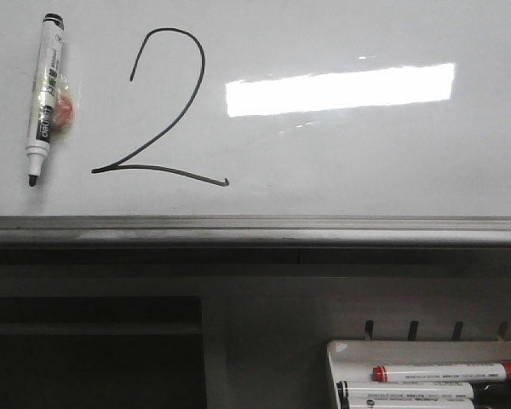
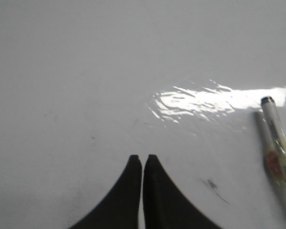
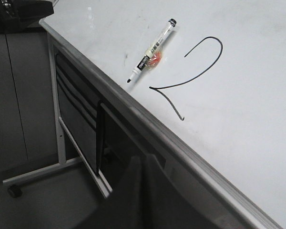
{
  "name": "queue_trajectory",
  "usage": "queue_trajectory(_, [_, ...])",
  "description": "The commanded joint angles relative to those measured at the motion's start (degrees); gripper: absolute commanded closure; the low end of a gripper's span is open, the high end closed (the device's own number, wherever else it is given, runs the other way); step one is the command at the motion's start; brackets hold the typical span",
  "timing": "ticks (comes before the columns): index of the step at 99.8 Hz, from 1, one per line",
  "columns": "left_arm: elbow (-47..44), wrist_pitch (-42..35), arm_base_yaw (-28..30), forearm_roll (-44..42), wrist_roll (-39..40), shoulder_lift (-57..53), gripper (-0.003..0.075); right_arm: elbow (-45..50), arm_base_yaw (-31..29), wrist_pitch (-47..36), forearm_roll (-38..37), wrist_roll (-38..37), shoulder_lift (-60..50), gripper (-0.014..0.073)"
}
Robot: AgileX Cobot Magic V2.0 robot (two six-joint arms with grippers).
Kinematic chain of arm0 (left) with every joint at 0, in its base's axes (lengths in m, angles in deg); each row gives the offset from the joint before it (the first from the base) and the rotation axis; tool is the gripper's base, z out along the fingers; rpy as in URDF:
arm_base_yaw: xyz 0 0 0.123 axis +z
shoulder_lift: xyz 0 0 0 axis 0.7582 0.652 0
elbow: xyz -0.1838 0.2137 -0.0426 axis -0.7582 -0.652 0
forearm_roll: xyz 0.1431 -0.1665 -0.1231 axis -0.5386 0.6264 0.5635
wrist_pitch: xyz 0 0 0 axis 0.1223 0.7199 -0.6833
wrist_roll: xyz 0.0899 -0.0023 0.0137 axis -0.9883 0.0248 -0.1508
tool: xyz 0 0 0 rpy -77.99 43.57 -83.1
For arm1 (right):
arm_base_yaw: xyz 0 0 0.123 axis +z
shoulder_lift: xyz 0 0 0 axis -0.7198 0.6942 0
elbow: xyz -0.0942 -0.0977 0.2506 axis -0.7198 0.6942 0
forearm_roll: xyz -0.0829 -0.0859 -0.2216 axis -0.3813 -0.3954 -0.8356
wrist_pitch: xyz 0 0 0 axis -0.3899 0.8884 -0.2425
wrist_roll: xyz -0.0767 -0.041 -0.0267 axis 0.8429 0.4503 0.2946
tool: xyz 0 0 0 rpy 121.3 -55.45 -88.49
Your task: Write number 2 on whiteboard
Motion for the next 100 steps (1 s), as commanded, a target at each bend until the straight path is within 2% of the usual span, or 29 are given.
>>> queue_trajectory(1, [-0.5,-1.2,1.4,1.6,-0.7,-1.7,0.0741,-1.4,-0.3,-4.6,-0.7,0.1,0.3,0.0665])
queue_trajectory(15, [-0.5,3.2,2.7,2.1,-1.4,-1.7,0.0741,-1.4,-0.3,-4.6,-0.7,0.1,0.3,0.0665])
queue_trajectory(32, [-0.6,14.4,2.8,2.1,-1.4,-1.7,0.0741,-1.4,-0.3,-4.6,-0.7,0.1,0.3,0.0665])
queue_trajectory(42, [-0.6,18.4,2.8,2.1,-1.4,-1.7,0.0741,-1.4,-0.3,-4.6,-0.7,0.1,0.3,0.0665])
queue_trajectory(100, [-0.6,18.6,2.8,2.1,-1.4,-1.5,0.0741,-1.4,-0.3,-4.6,-0.7,0.1,0.3,0.0665])
